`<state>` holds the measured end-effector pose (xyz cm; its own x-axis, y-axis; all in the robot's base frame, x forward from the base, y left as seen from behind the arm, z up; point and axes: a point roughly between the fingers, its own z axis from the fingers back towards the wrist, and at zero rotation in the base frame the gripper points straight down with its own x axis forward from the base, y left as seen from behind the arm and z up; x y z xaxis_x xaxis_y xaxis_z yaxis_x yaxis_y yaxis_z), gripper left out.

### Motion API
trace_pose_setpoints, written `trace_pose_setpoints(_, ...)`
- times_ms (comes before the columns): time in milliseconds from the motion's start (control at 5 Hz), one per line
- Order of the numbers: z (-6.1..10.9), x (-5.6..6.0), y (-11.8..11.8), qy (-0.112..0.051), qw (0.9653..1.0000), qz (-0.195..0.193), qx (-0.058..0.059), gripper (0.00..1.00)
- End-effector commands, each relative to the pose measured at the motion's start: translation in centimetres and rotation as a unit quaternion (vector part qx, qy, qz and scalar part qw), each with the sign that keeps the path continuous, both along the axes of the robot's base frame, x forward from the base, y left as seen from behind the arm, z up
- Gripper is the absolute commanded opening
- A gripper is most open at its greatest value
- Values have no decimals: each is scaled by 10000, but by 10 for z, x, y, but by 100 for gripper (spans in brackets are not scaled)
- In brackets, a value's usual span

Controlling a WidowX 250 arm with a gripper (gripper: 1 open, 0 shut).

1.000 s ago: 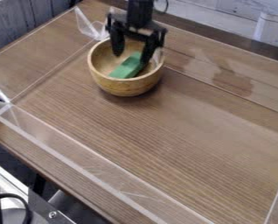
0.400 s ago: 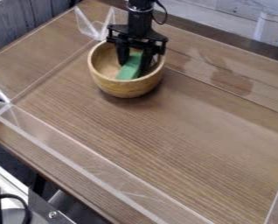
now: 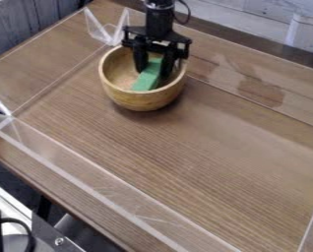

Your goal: Remove the green block from inside the brown bowl and put it on the table

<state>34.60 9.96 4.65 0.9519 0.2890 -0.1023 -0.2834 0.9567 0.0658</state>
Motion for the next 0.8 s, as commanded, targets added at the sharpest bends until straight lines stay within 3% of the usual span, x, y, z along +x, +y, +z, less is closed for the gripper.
trace_pose_setpoints(0,57,9,2,-556,9984,-128,-32,0)
trace_pose_setpoints(200,91,8,0,-724,9967,-284,-219,0)
trace_pose_setpoints(400,98,9,-3,-754,9961,-324,-338,0)
trace_pose_setpoints(600,95,5,-9,-670,9962,-419,-370,0)
